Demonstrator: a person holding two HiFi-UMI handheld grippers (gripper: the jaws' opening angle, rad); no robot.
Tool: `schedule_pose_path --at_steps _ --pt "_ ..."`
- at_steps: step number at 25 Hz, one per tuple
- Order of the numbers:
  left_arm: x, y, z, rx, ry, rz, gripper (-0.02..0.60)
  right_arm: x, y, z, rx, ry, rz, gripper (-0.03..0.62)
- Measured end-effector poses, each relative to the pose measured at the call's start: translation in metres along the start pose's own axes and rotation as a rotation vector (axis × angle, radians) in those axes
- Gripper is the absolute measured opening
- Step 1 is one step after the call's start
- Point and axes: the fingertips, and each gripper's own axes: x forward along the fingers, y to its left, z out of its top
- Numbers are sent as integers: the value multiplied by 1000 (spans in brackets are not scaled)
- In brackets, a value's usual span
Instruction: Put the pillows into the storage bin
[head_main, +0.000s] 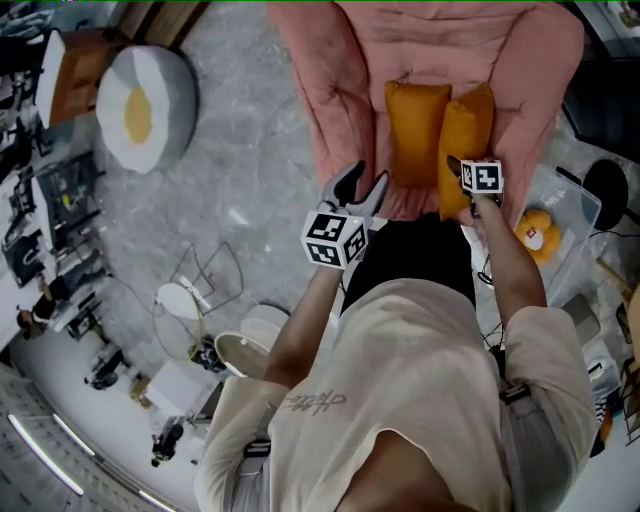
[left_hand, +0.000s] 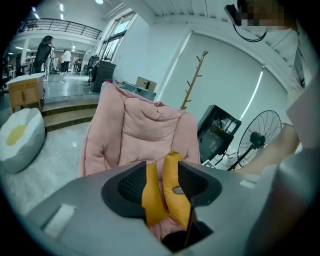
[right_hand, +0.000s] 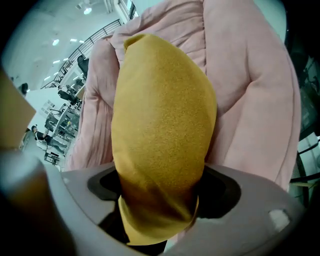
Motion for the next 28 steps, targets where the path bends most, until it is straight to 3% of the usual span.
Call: schedule_pose_path --at_steps 9,16,25,28 --pt "-25 -18 -3 82 -34 -66 216 -80 15 -18 52 -83 -7 426" --pt "-33 -41 1 158 -66 -161 215 -144 16 -29 138 -228 -52 430" --pt "-28 -65 -17 233 -25 -313 215 -206 16 -67 227 -345 -144 436" --pt "-26 -71 -32 214 -1 -350 215 -227 21 -91 262 -373 -169 436"
